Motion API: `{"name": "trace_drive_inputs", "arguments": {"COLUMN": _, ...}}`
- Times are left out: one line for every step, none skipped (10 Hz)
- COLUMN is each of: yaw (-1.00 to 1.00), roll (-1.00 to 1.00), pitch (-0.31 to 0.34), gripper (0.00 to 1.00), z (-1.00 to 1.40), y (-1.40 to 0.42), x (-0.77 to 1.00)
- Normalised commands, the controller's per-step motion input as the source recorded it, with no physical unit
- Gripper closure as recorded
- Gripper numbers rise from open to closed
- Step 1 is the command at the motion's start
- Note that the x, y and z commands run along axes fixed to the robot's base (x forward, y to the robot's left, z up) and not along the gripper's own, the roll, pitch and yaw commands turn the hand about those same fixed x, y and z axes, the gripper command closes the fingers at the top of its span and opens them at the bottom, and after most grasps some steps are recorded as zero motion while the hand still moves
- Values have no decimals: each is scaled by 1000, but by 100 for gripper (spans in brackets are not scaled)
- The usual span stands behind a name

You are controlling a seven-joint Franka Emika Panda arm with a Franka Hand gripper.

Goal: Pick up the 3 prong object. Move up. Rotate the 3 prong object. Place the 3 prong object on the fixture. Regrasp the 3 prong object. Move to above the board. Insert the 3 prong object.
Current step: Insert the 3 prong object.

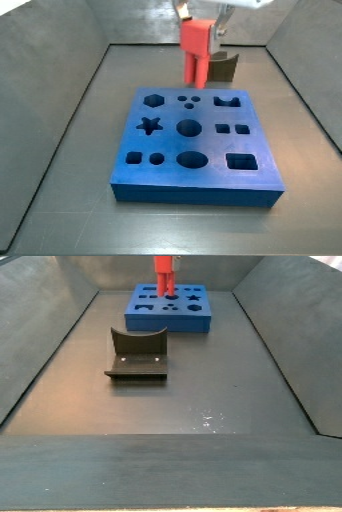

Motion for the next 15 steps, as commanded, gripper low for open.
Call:
{"name": "trace_drive_inputs", "arguments": {"yaw": -429, "roll": 94, "pitch": 0, "gripper": 100, "z": -526, "y": -206, "x": -171}}
{"name": "trace_drive_inputs", "arguments": {"yaw": 0, "roll": 0, "pitch": 0, "gripper": 100, "z": 0, "y": 0, "x": 23}}
{"name": "trace_drive_inputs", "arguments": {"yaw": -360, "roll": 149, "pitch": 229, "gripper": 100, "z": -277, "y": 54, "x": -11}}
{"name": "trace_drive_inputs", "arguments": {"yaw": -623, "roll": 234, "pitch": 297, "gripper": 100, "z": -291, "y": 46, "x": -94}}
{"name": "trace_drive_inputs", "arguments": {"yaw": -414, "roll": 63, "pitch": 183, "gripper": 100, "z": 0, "y": 0, "x": 0}}
{"name": "trace_drive_inputs", "arguments": {"yaw": 0, "roll": 0, "pitch": 0, "gripper": 100, "z": 0, "y": 0, "x": 20}}
{"name": "trace_drive_inputs", "arguments": {"yaw": -346, "roll": 29, "pitch": 51, "gripper": 100, "z": -106, "y": -11, "x": 89}}
{"name": "trace_drive_inputs", "arguments": {"yaw": -297, "roll": 0, "pitch": 0, "gripper": 100, "z": -97, "y": -51, "x": 323}}
{"name": "trace_drive_inputs", "arguments": {"yaw": -26, "roll": 0, "pitch": 0, "gripper": 100, "z": -3, "y": 0, "x": 143}}
{"name": "trace_drive_inputs", "arguments": {"yaw": 0, "roll": 0, "pitch": -6, "gripper": 100, "z": -31, "y": -20, "x": 40}}
{"name": "trace_drive_inputs", "arguments": {"yaw": 0, "roll": 0, "pitch": 0, "gripper": 100, "z": -34, "y": 0, "x": 34}}
{"name": "trace_drive_inputs", "arguments": {"yaw": 0, "roll": 0, "pitch": -9, "gripper": 100, "z": -157, "y": 0, "x": -11}}
{"name": "trace_drive_inputs", "arguments": {"yaw": -63, "roll": 43, "pitch": 0, "gripper": 100, "z": -306, "y": 31, "x": -57}}
{"name": "trace_drive_inputs", "arguments": {"yaw": -171, "roll": 114, "pitch": 40, "gripper": 100, "z": -343, "y": 31, "x": -14}}
{"name": "trace_drive_inputs", "arguments": {"yaw": -200, "roll": 243, "pitch": 0, "gripper": 100, "z": -497, "y": 0, "x": 0}}
